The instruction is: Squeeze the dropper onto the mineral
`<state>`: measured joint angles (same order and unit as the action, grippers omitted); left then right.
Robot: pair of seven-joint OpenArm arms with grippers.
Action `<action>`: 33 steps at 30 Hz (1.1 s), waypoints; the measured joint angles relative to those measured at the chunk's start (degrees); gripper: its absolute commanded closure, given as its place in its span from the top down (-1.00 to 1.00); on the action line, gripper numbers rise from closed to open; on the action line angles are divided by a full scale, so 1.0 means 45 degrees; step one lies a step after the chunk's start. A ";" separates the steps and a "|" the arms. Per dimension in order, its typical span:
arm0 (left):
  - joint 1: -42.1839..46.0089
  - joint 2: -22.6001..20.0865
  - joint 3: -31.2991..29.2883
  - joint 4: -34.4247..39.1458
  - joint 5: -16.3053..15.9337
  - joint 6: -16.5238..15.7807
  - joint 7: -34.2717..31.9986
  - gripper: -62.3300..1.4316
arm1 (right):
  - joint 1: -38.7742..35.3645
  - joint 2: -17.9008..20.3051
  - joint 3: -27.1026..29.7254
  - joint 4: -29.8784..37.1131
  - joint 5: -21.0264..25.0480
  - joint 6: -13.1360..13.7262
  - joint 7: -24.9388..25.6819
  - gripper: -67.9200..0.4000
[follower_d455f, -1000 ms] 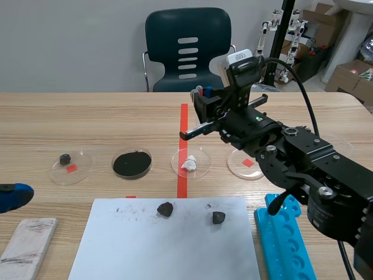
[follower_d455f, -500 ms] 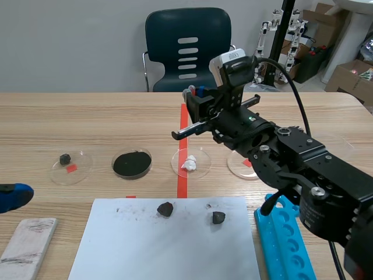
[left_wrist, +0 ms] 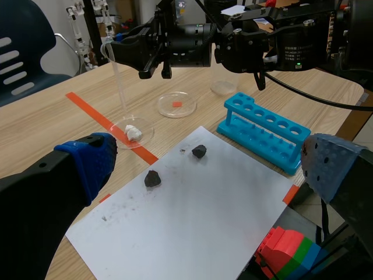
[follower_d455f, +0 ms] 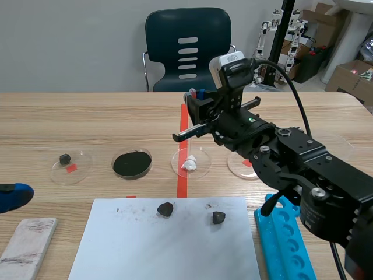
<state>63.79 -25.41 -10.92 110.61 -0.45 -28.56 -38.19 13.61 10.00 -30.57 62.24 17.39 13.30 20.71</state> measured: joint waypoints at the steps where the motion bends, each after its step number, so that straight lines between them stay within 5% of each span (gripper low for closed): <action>1: 0.0000 0.0000 0.0000 0.0000 0.0000 0.0000 0.0000 1.00 | 0.0000 0.0000 0.0000 0.0000 0.0000 0.0000 -0.0083 -0.77; 33: 0.0000 0.0000 0.0000 0.0000 0.0000 0.0000 0.0000 1.00 | -0.0068 0.0000 0.0000 0.0000 0.0000 0.0000 -0.0194 -0.77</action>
<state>63.79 -25.41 -10.92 110.61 -0.45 -28.56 -38.19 13.30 10.00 -30.57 62.24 17.39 13.30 19.84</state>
